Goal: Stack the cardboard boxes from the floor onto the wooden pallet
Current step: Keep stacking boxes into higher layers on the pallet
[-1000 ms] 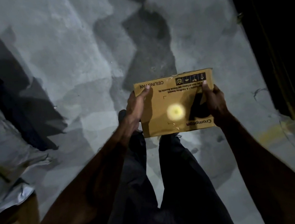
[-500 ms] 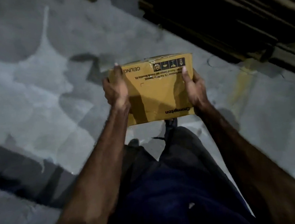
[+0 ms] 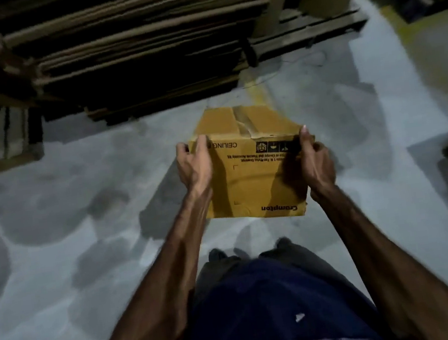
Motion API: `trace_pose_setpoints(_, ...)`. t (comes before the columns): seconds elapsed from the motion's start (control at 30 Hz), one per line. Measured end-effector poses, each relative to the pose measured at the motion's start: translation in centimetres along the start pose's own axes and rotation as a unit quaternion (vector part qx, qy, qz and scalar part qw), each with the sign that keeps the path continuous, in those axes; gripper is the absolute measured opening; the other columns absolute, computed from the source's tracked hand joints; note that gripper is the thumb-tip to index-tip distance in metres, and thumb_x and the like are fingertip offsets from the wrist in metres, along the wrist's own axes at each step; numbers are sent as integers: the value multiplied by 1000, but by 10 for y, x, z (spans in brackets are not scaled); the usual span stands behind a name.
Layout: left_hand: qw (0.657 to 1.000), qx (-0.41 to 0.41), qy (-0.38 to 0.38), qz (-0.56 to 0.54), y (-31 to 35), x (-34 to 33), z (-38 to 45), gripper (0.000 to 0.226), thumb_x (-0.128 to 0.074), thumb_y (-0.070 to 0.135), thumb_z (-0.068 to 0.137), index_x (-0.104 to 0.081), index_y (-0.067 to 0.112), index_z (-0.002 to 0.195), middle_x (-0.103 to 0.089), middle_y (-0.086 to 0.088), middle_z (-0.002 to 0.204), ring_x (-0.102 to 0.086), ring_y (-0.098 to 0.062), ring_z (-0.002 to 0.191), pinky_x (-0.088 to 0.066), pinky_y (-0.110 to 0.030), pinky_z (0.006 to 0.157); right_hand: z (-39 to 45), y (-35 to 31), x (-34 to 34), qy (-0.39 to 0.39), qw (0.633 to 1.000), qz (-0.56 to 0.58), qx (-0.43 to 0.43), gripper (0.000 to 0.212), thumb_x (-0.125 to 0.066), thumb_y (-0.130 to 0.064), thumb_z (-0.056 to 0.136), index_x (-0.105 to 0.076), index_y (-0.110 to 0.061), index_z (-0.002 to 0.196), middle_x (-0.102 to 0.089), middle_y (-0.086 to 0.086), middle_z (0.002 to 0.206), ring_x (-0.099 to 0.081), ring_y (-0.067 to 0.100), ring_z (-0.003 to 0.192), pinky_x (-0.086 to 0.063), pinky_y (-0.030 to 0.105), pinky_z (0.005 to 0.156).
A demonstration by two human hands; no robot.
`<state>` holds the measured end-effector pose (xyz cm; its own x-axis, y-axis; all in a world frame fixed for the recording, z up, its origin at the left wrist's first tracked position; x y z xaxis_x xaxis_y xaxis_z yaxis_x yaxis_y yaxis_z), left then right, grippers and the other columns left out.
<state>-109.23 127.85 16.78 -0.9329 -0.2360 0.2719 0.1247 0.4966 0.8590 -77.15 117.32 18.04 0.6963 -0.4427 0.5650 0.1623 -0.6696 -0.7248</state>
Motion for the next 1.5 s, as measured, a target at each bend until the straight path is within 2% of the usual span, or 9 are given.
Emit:
trace_pose_setpoints(0.07,998,-30,-38,30,10,-32,-25,36,-64,54,92,-45,24,89,-55,4,81,-54,-20,75,-35,-33,60,-1,27,37,36,999,10,-40,100,-24,-96,86,-63,-15,128,-66,15,129,-60,35,110,-48,47,96)
trace_pose_setpoints(0.2,989,-101,-85,73,34,-91,-77,37,-64,56,92,-47,24,88,-55,5,82,-53,-17,75,-37,-33,62,-8,76,106,85,992,48,-82,98,-23,-93,89,-54,-18,144,-61,17,141,-58,41,126,-41,45,93)
trace_pose_setpoints(0.37,963,-161,-162,141,38,-190,-172,42,-59,63,85,-48,24,92,-60,4,86,-59,-27,85,-46,-40,71,-25,160,211,162,971,105,-141,81,-32,-82,97,-52,-21,145,-61,14,140,-57,39,126,-43,48,102)
trace_pose_setpoints(0.53,935,-184,-246,175,13,-286,-282,37,-63,55,93,-53,20,100,-60,3,90,-57,-23,84,-37,-35,67,-46,255,315,236,940,147,-199,77,-37,-78,98,-61,-17,139,-64,16,137,-59,40,122,-46,47,102)
trace_pose_setpoints(0.73,886,-188,-361,224,-36,-392,-428,37,-62,50,94,-46,17,93,-54,1,82,-51,-23,78,-36,-38,65,-95,369,426,353,864,253,-254,68,-45,-76,95,-71,-18,121,-72,11,118,-63,32,103,-47,39,88)
trace_pose_setpoints(0.97,799,-222,-485,279,-78,-486,-572,38,-59,53,94,-49,17,99,-54,-2,86,-54,-30,86,-39,-39,70,-146,455,528,453,791,299,-283,53,-51,-65,99,-70,-19,115,-71,7,110,-61,30,103,-45,40,92)
trace_pose_setpoints(1.13,727,-235,-558,324,-110,-557,-672,38,-59,54,94,-54,18,107,-59,-1,94,-56,-33,95,-39,-39,77,-182,513,580,517,713,319,-350,57,-54,-67,96,-70,-19,122,-69,13,125,-61,36,116,-43,38,92)
trace_pose_setpoints(1.33,683,-219,-610,337,-146,-636,-759,41,-59,60,93,-55,27,116,-63,-1,108,-60,-30,101,-52,-48,95,-182,556,641,568,659,311,-382,64,-50,-70,94,-69,-18,126,-67,16,129,-60,37,118,-48,47,103)
trace_pose_setpoints(1.5,640,-228,-653,333,-149,-699,-846,34,-60,53,96,-55,24,112,-59,6,96,-59,-21,93,-45,-38,81,-179,580,700,604,616,307,-402,75,-43,-77,90,-70,-15,121,-68,14,122,-61,36,113,-49,51,102)
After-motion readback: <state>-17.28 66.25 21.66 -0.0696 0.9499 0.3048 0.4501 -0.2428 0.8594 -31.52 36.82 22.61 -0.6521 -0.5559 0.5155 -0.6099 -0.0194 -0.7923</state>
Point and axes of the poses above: each hand's wrist, its own z-axis towards the middle knuckle, its own x-axis out of the back of the hand, y = z × x, the point moved 10 cm from there along z, towards the middle knuckle
